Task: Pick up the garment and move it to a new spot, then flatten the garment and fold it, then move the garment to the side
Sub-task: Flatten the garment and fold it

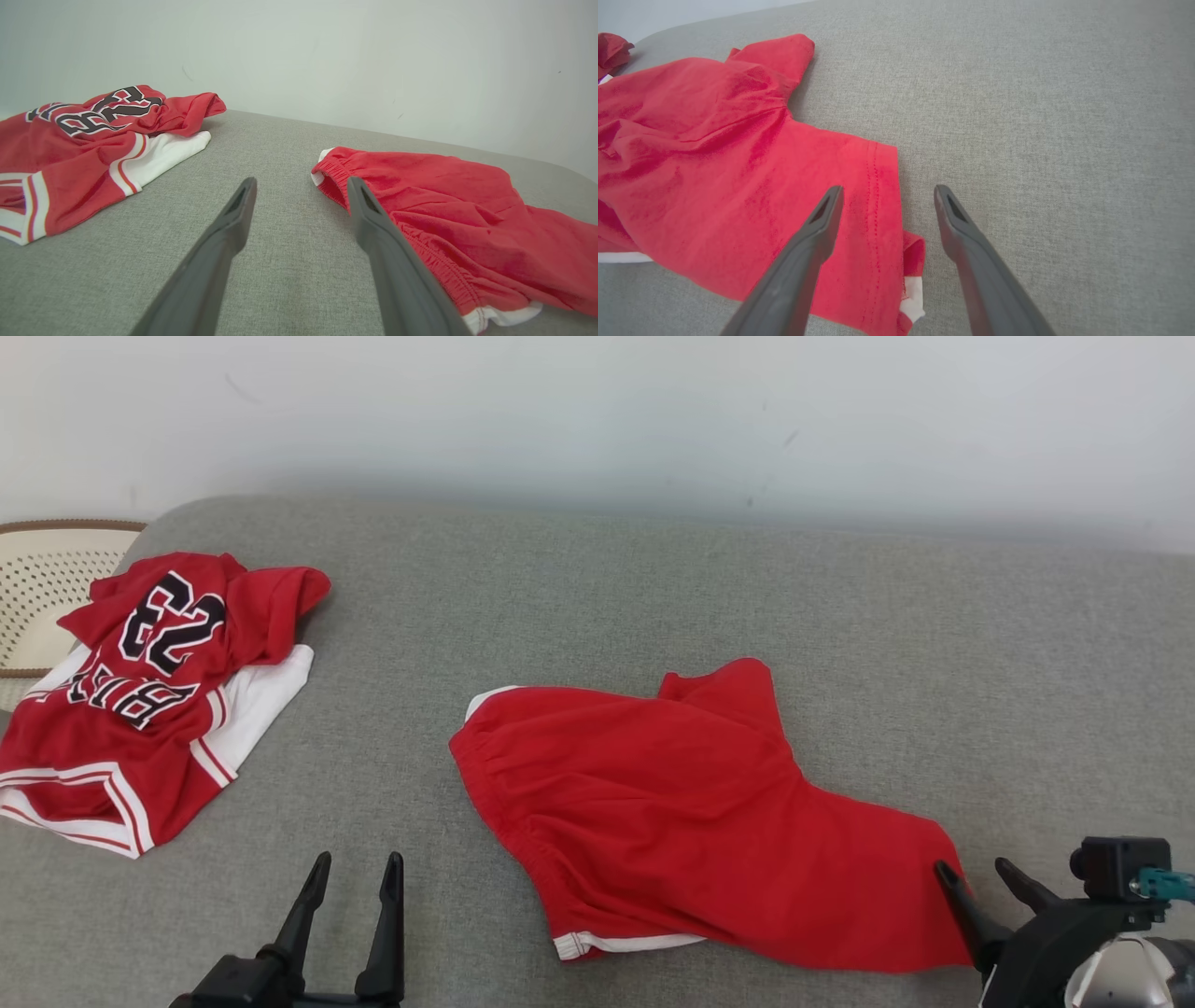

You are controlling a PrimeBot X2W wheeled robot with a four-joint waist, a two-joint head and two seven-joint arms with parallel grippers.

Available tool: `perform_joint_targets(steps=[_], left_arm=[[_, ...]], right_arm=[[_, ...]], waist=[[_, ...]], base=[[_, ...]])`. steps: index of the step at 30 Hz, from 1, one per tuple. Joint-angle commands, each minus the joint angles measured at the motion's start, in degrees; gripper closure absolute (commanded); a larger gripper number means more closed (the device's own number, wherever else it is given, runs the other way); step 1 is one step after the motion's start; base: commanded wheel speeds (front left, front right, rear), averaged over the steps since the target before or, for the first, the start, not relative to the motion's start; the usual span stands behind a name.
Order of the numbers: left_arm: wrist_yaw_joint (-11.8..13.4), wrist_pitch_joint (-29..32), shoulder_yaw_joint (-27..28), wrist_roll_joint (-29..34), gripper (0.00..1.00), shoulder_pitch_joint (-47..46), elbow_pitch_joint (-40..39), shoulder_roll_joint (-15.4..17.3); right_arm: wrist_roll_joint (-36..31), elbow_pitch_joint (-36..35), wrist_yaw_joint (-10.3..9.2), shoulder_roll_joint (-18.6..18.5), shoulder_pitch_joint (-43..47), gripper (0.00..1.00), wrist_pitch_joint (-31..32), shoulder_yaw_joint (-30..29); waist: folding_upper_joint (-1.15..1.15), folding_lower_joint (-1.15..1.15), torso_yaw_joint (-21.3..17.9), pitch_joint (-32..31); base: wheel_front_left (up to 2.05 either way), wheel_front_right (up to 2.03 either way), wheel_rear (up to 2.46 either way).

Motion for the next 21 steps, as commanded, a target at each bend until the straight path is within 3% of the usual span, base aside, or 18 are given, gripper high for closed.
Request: perform_joint_targets(steps=[1,9,10,11,21], left_arm=[[0.15,-0.21,-0.04,-0.05,0.0,-0.15,-0.13,0.04],[0.17,-0.21,-0.33,-0.27,0.0,-0.71,0.11,0.04],[0.18,-0.21,-0.32,-0.25,0.0,-0.69,0.11,0.04],[0.2,-0.21,-0.28,-0.27,0.0,-0.71,0.11,0.04],[0.54,-0.21,-0.13,-0.52,0.0,-0.61,-0.03,0.03]], right_arm=[[0.2,0.74,0.0,0.22,-0.68,0.0,-0.49,0.21],[1.98,9.1,0.0,0.43,-5.03,0.0,-2.82,3.06],[2.22,9.69,0.0,0.3,-5.43,0.68,-3.2,3.56],[2.66,10.06,0.0,0.2,-5.96,0.98,-3.9,3.91],[4.66,10.73,0.0,-1.72,-9.42,1.0,-9.09,5.79]], waist=[[0.0,0.0,0.21,0.2],[0.0,0.0,1.45,0.84],[0.0,0.0,1.57,0.9],[0.0,0.0,1.68,0.99],[0.0,0.0,1.64,1.34]], base=[[0.0,0.0,0.0],[0.0,0.0,0.0],[0.0,0.0,0.0],[0.0,0.0,0.0],[0.0,0.0,0.0]])
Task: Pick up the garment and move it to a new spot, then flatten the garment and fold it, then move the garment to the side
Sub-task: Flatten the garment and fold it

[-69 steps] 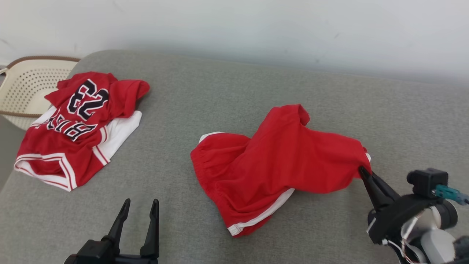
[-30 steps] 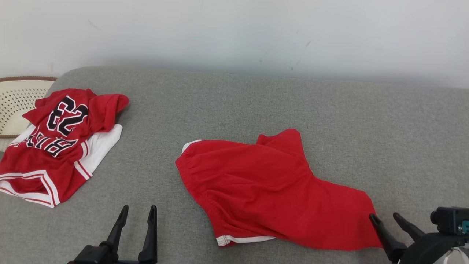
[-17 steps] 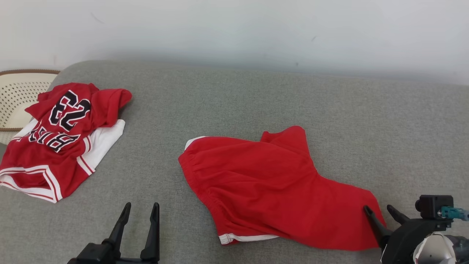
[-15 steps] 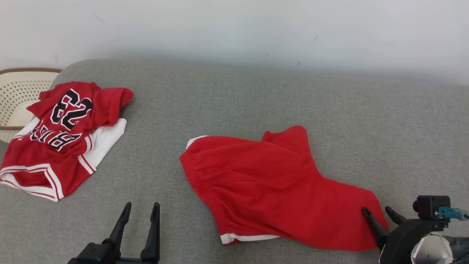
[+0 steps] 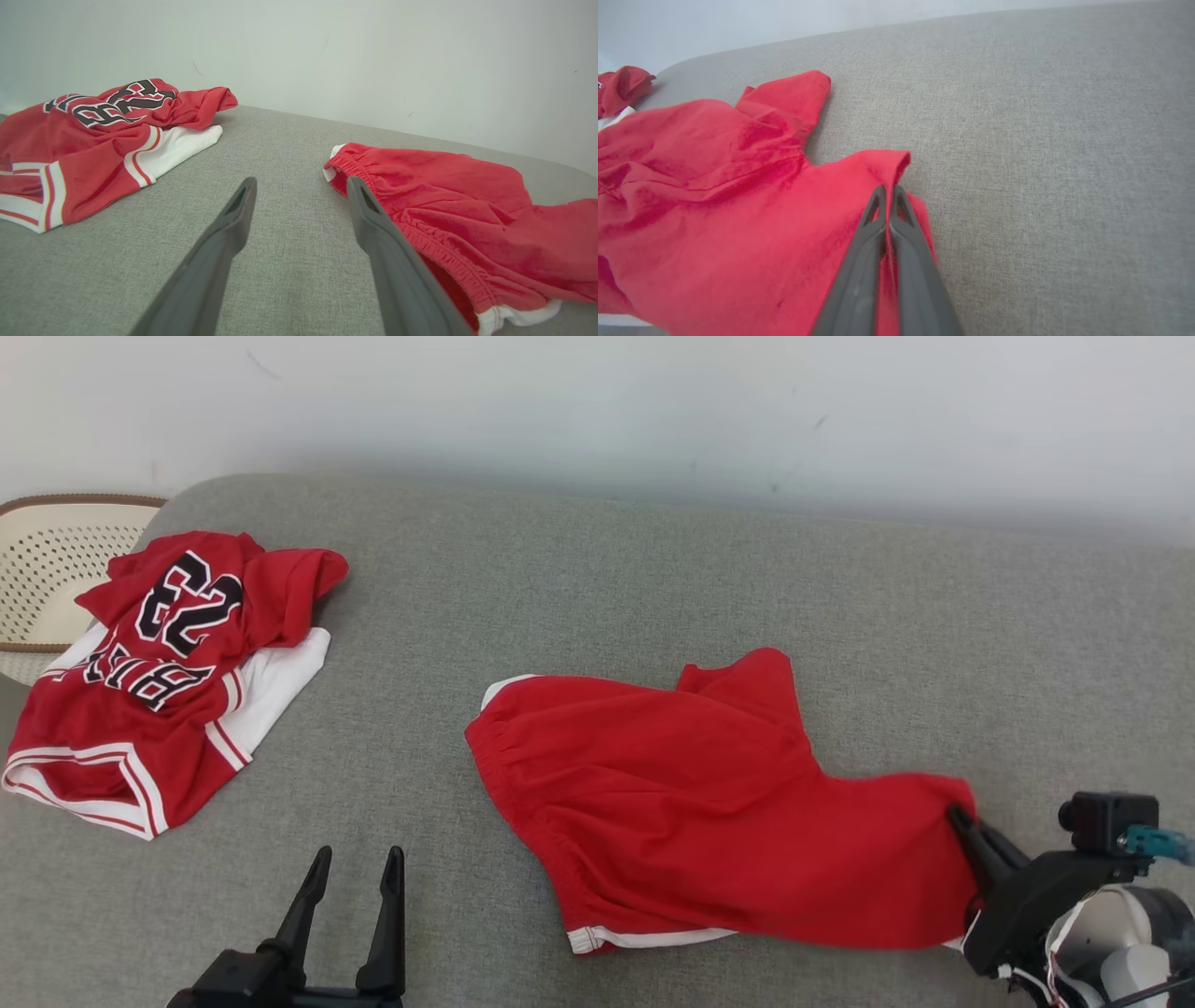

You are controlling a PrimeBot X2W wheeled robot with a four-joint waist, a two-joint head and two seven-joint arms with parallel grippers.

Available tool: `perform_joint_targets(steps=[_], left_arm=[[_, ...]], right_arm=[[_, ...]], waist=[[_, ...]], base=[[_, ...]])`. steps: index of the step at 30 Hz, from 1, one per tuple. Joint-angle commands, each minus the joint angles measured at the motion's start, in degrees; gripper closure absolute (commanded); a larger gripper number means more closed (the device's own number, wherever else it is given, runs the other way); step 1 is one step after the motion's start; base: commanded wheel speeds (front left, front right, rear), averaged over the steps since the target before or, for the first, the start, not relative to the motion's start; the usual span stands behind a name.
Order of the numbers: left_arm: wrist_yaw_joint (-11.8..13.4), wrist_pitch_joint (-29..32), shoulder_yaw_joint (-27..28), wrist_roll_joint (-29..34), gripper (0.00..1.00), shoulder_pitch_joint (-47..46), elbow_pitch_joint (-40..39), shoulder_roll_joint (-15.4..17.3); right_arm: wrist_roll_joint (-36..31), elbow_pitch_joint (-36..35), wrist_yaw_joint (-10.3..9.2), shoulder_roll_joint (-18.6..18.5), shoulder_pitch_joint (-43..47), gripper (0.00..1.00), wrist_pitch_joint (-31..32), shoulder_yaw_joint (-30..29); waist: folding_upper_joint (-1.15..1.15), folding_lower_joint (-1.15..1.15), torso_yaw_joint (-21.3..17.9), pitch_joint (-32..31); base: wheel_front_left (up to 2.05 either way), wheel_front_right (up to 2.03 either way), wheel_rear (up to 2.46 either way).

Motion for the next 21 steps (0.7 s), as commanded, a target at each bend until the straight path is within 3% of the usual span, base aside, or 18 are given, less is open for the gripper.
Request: perform_joint_targets(steps=[1,9,16,21], left_arm=[[0.22,-0.21,0.12,-0.09,0.0,-0.17,-0.1,0.03],[0.25,-0.21,-0.53,-0.32,0.0,-0.55,0.12,0.03],[0.11,-0.21,-1.66,-0.44,0.0,-1.05,0.62,0.03],[-0.06,-0.21,-2.63,-0.51,0.0,-1.32,0.92,0.03]], right_arm=[[0.64,-0.55,0.0,-0.4,-0.9,1.0,-0.73,-0.11],[1.95,2.0,0.0,0.36,-7.66,1.0,-0.92,0.2],[4.18,9.66,0.0,2.0,-14.55,1.0,0.09,2.32],[4.2,18.45,0.0,2.51,-20.88,1.0,-3.17,3.83]], waist=[[-0.01,0.0,-0.04,0.05],[-0.01,0.0,0.36,0.14],[-0.01,0.0,1.8,-0.04],[-0.01,0.0,3.2,0.04]], base=[[0.0,0.0,0.0],[0.0,0.0,0.0],[0.0,0.0,0.0],[0.0,0.0,0.0]])
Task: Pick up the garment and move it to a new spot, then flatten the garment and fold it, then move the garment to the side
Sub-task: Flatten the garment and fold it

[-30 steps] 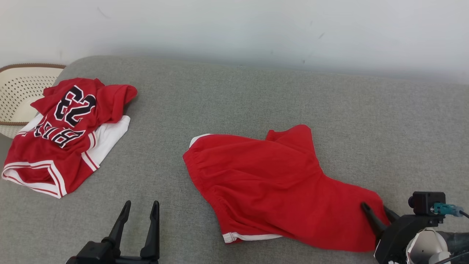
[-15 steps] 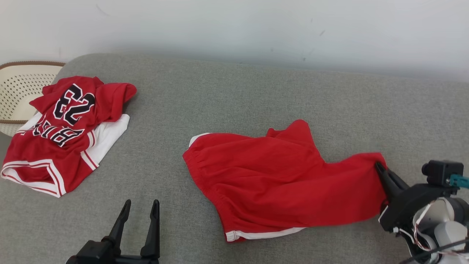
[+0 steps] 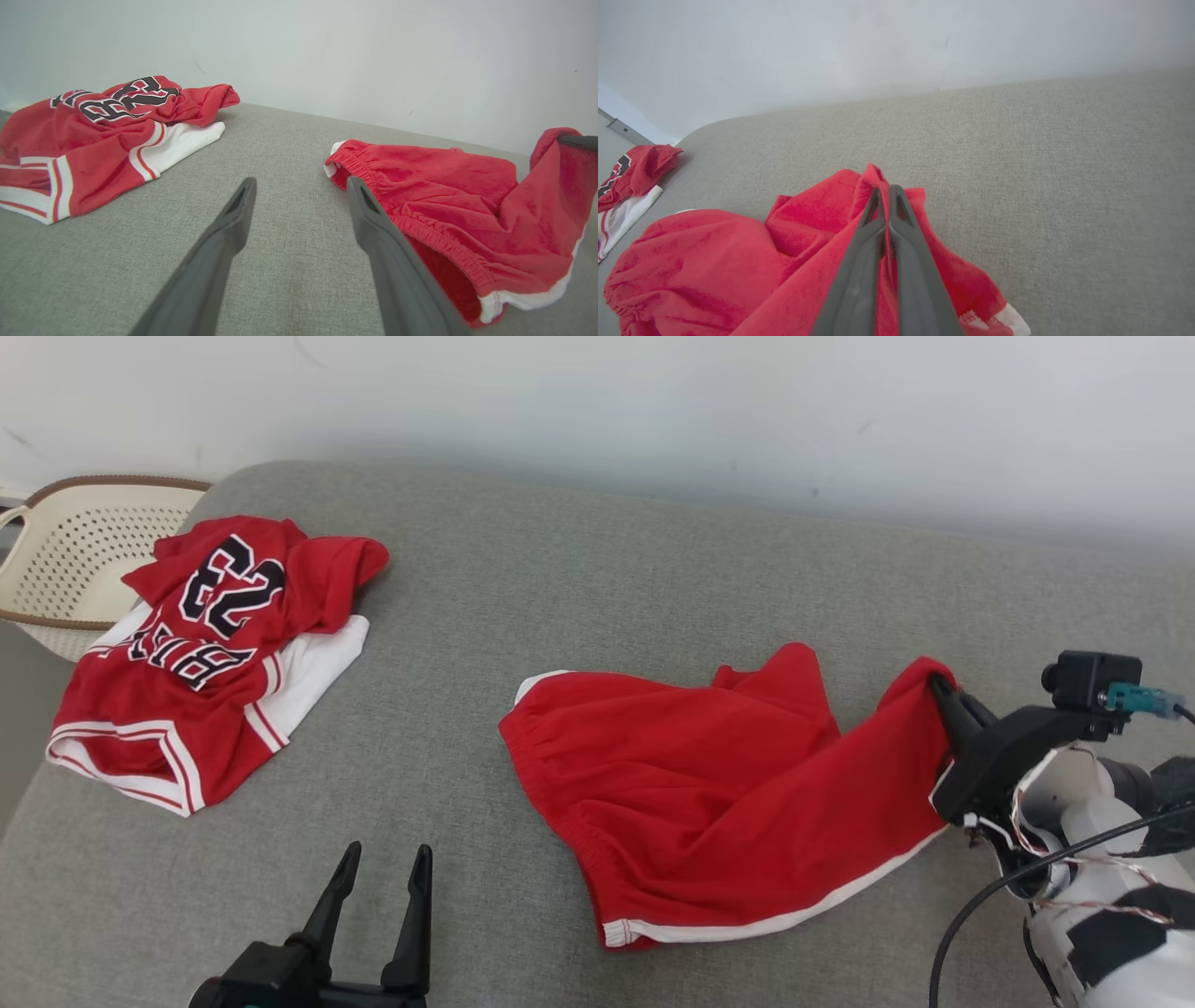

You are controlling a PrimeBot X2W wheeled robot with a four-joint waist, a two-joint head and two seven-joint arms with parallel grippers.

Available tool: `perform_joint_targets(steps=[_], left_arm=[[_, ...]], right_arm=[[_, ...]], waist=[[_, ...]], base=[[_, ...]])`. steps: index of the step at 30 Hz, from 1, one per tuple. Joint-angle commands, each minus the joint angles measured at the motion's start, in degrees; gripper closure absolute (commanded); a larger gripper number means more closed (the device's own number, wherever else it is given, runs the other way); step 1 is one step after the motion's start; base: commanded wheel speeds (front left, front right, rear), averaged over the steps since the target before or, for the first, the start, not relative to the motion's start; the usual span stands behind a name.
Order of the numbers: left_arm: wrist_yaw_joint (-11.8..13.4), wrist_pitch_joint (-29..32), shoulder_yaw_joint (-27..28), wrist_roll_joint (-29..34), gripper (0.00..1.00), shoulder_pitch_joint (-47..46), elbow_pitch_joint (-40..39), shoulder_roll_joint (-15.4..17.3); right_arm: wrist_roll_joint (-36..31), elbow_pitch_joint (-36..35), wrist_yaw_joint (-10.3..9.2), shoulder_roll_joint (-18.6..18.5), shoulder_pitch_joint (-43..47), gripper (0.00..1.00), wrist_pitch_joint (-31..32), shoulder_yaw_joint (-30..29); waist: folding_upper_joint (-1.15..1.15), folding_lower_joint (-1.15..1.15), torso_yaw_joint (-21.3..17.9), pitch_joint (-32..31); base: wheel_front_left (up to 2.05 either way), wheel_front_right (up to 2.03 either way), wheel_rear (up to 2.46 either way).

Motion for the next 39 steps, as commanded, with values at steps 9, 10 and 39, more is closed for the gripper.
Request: perform_joint_targets(steps=[9,10,39], left_arm=[[-0.07,-0.21,-1.68,-0.14,0.0,-0.43,0.66,0.03],[0.0,-0.21,-1.78,-0.14,0.0,-0.36,0.64,0.04],[0.07,-0.21,0.54,2.12,0.0,2.17,-0.84,0.04]], right_arm=[[-2.68,13.9,0.0,2.62,-8.08,0.01,-10.74,4.06],[-2.97,15.01,0.0,2.61,-8.49,0.0,-11.72,4.55],[-10.0,-5.78,0.0,-1.82,11.01,0.0,-22.48,-5.48]], waist=[[0.0,0.0,2.06,-0.19],[0.0,0.0,2.06,-0.23],[0.0,0.0,-4.88,-2.47]], base=[[0.0,0.0,0.0],[0.0,0.0,0.0],[0.0,0.0,0.0]])
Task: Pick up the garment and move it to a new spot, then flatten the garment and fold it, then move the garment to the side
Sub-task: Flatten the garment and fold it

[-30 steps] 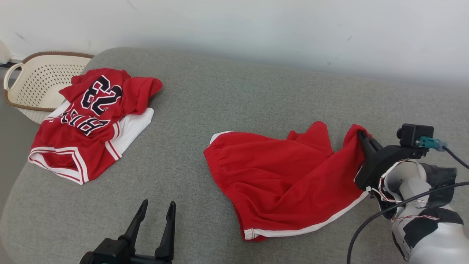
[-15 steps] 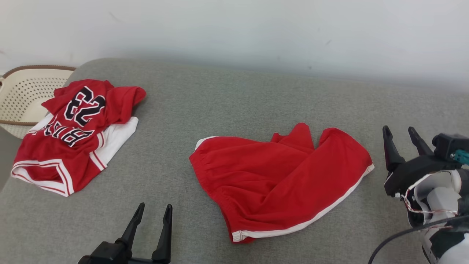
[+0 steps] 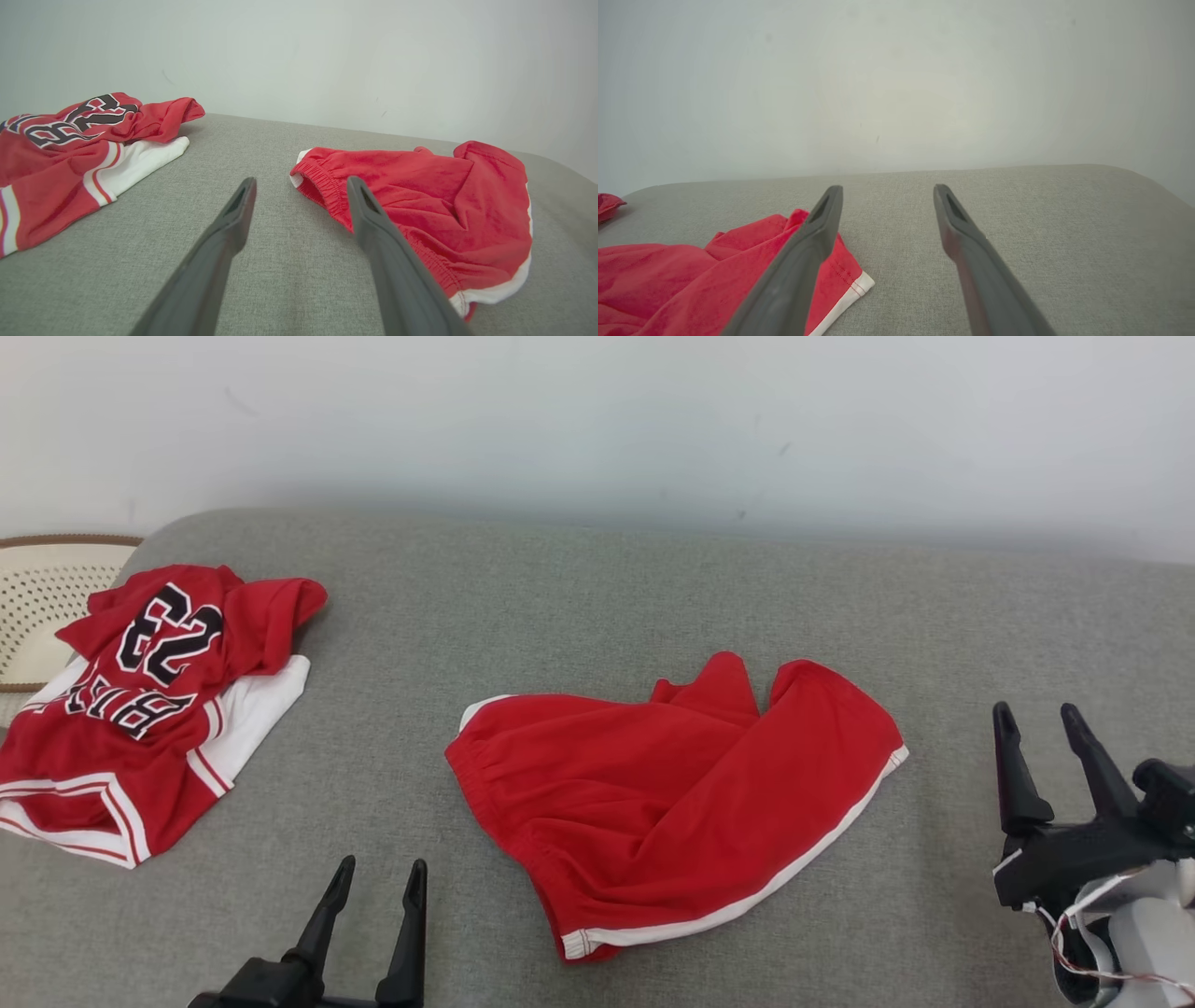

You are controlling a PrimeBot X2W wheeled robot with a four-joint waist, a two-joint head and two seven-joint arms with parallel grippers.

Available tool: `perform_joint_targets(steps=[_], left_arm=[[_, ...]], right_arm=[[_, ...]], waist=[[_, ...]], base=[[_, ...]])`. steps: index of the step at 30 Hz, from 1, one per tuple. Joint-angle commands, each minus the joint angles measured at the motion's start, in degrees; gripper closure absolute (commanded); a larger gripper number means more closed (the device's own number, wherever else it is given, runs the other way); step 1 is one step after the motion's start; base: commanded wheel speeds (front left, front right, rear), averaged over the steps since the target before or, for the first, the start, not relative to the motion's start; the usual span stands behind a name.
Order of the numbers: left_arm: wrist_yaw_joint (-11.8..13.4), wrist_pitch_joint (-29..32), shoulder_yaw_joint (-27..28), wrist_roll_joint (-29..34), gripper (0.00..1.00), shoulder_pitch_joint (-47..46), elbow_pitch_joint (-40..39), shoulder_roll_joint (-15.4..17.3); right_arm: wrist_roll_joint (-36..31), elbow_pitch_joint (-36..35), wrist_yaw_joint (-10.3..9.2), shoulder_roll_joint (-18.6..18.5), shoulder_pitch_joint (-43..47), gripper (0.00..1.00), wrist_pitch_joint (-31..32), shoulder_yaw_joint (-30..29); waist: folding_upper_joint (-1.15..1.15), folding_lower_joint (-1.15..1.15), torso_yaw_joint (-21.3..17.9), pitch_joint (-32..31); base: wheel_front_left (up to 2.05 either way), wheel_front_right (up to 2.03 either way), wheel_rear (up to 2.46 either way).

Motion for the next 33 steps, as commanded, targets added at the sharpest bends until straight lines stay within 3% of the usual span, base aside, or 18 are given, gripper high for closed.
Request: perform_joint_targets(steps=[1,13,33], left_arm=[[0.12,-0.21,0.22,0.89,0.0,0.73,-0.24,0.03],[0.15,-0.21,4.21,2.29,0.0,3.52,-1.42,0.04],[0.17,-0.21,8.25,3.52,0.0,7.13,-1.17,0.1]], right_arm=[[-1.06,-1.19,0.0,0.17,0.94,0.0,-0.26,-0.68],[-7.85,-17.21,0.0,5.21,12.14,0.0,0.99,-6.33],[-12.57,-23.95,0.0,12.1,22.31,0.0,4.38,-12.76]], waist=[[0.0,0.0,-0.39,-0.25],[0.0,0.0,-3.45,-2.16],[0.0,0.0,-5.21,-5.73]], base=[[0.0,0.0,0.0],[0.0,0.0,0.0],[0.0,0.0,0.0]])
